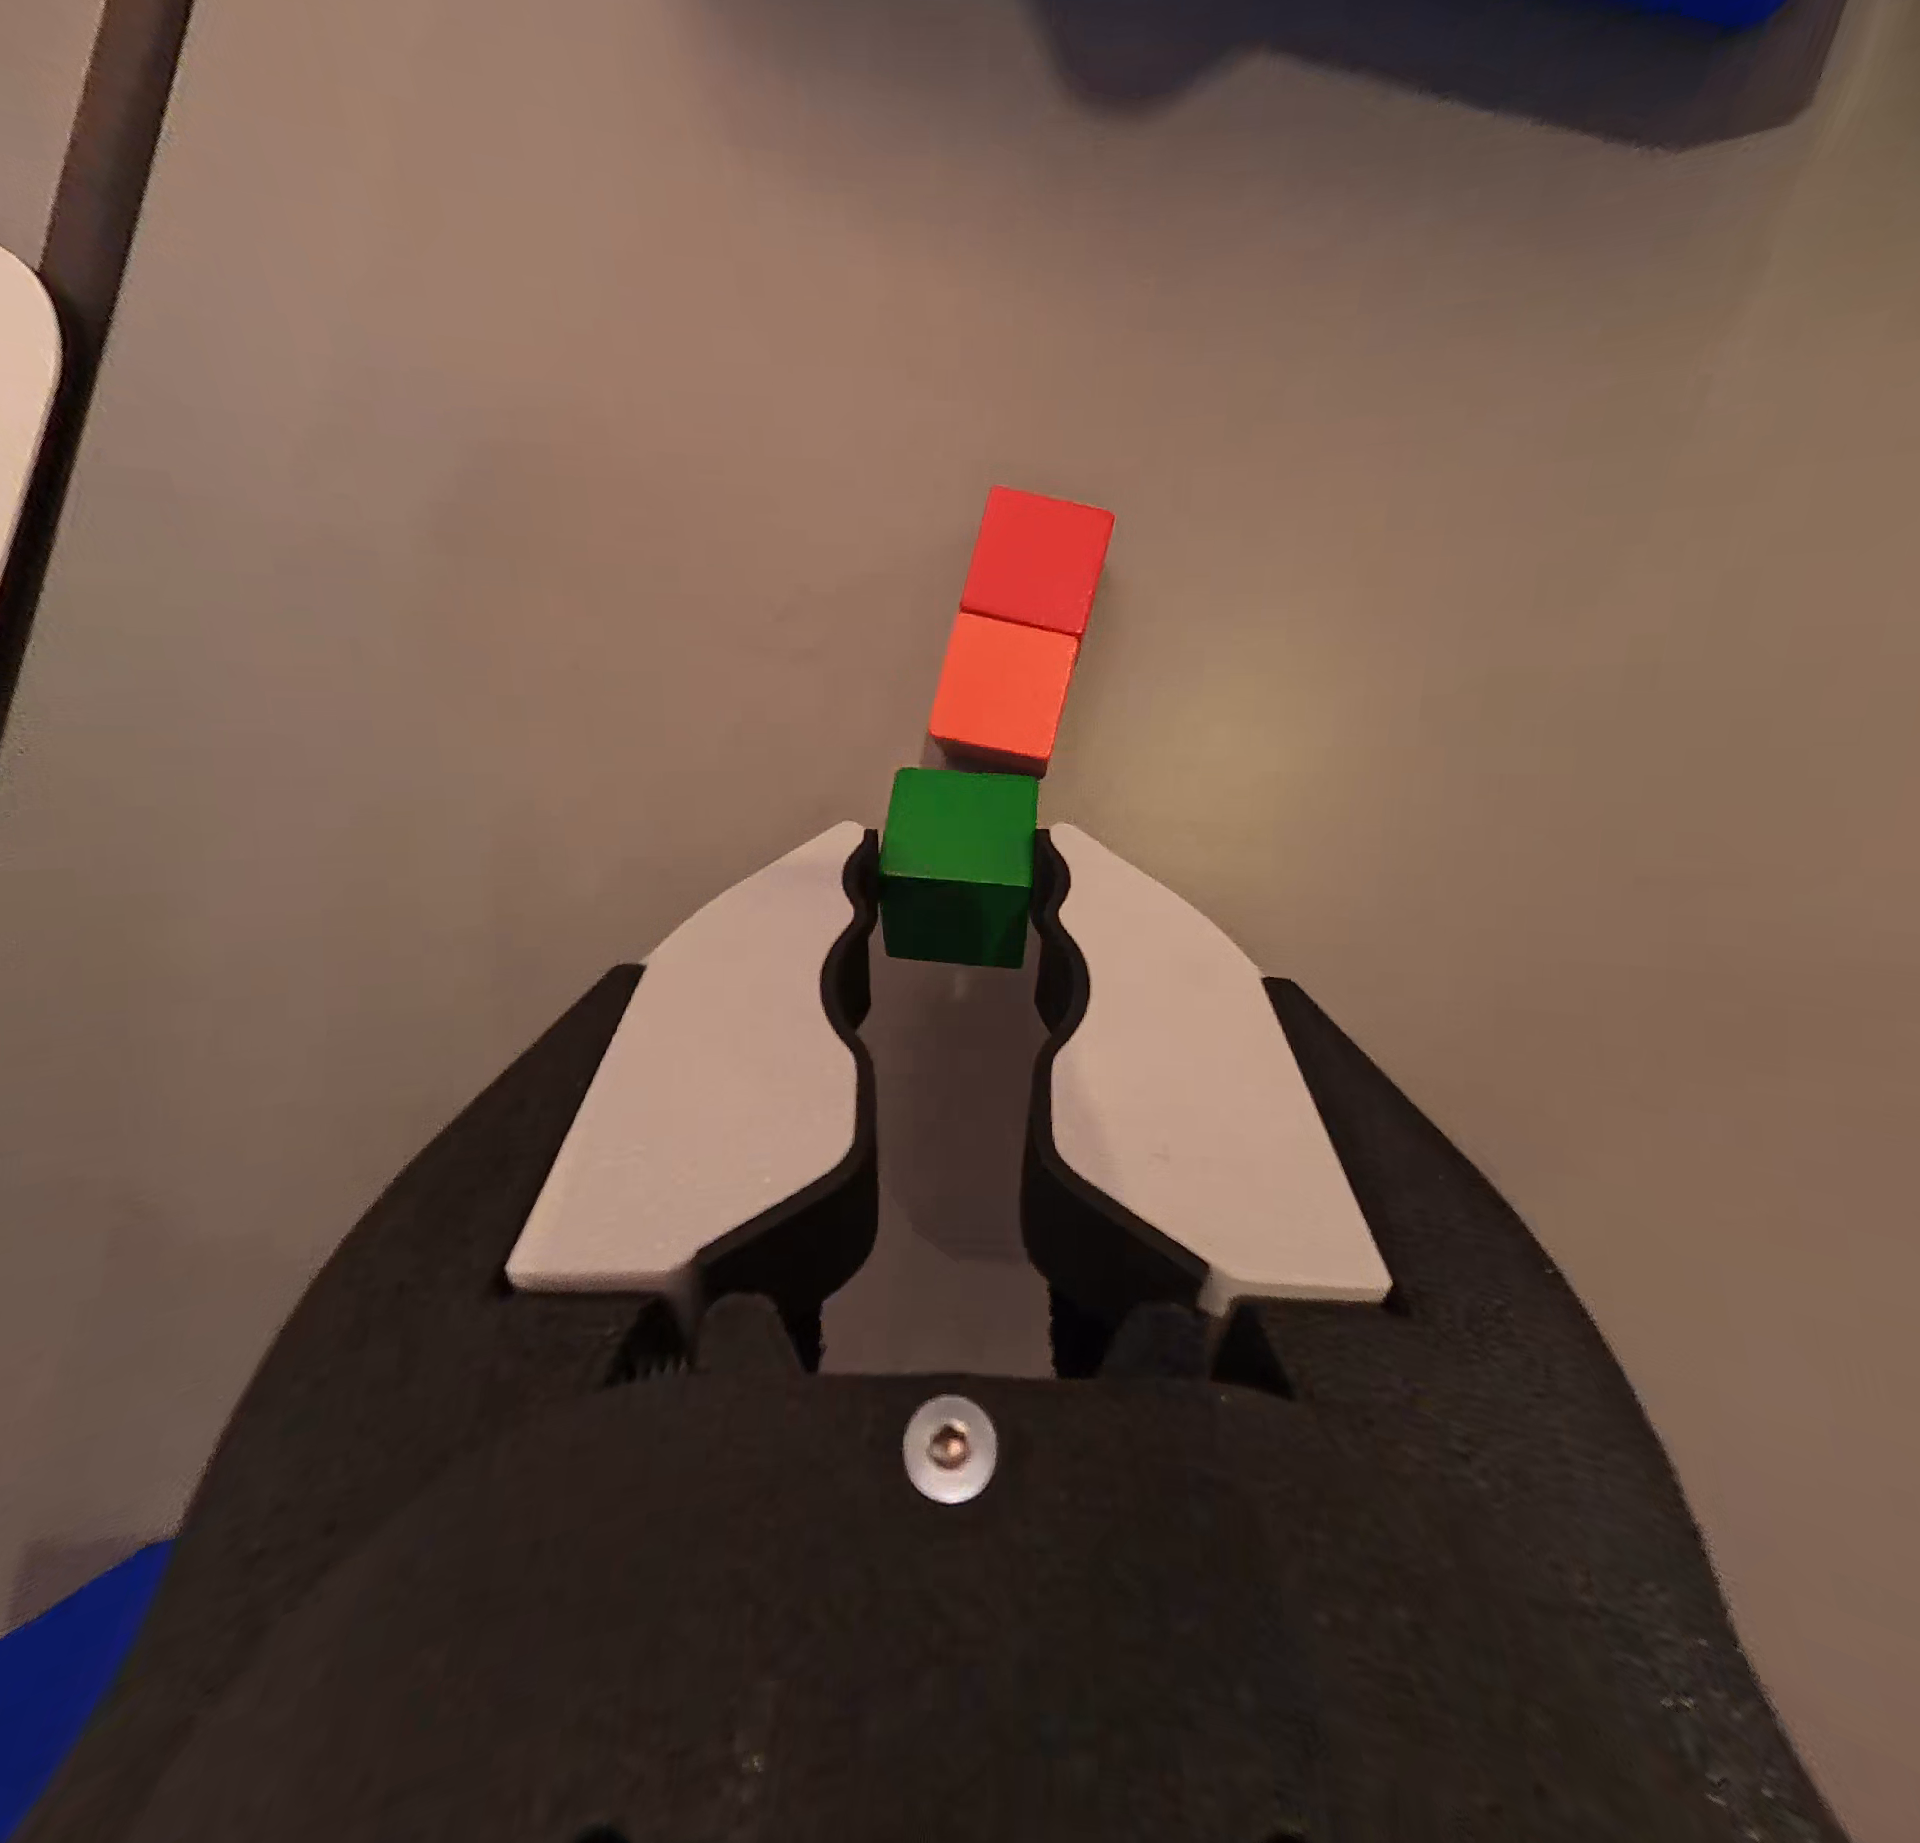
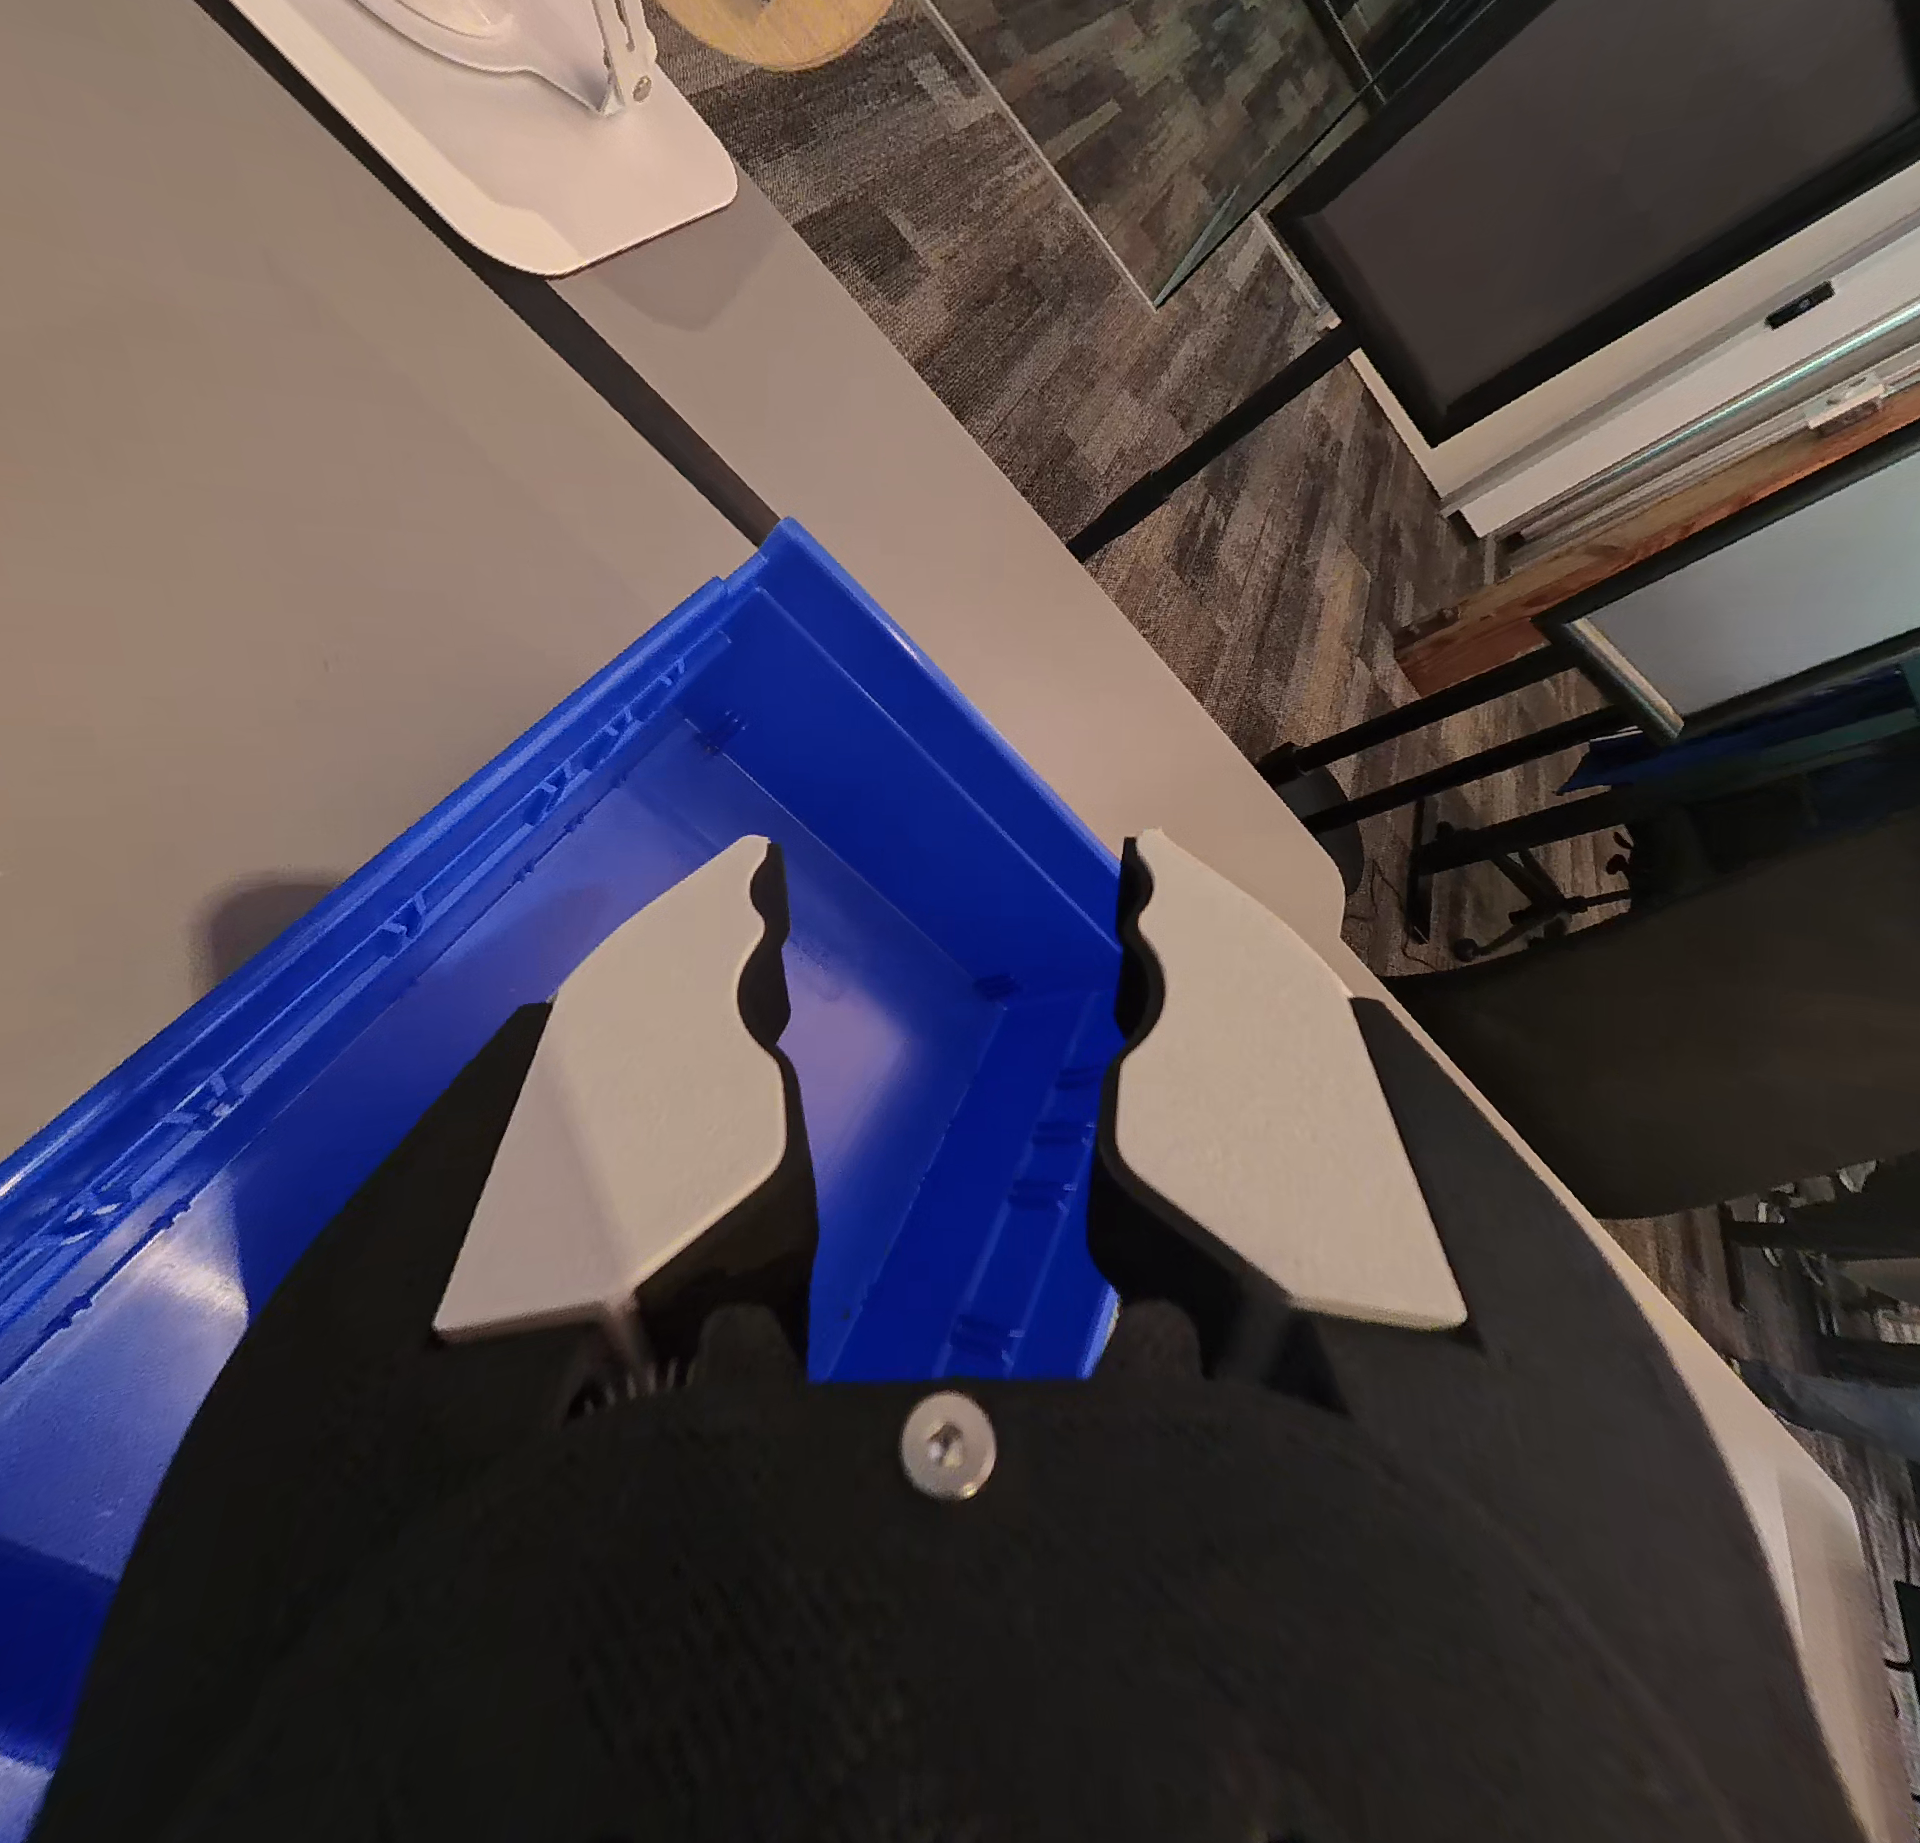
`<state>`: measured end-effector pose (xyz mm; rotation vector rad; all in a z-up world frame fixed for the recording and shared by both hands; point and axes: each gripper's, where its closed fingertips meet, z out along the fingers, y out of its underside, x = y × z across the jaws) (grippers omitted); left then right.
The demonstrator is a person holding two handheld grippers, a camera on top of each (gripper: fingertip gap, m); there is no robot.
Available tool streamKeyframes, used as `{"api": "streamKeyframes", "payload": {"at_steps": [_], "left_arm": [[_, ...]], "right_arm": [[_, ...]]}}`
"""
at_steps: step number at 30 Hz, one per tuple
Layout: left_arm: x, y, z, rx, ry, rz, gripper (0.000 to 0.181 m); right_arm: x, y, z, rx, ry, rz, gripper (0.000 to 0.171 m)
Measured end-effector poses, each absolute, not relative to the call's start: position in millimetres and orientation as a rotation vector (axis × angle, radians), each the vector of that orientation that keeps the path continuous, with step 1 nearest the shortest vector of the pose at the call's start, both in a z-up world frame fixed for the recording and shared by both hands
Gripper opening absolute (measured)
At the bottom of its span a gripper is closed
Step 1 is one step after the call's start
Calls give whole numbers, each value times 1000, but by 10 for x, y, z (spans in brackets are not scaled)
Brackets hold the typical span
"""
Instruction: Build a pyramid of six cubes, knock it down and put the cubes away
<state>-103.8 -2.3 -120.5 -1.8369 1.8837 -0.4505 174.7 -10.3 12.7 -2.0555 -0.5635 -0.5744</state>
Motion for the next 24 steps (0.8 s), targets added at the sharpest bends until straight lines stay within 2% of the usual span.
{"api": "streamKeyframes", "payload": {"at_steps": [24], "left_arm": [[-1061,7,-1443,-1792,1935,-547,28]], "right_arm": [[1757,-114,126,-2057,-566,-568,62]]}}
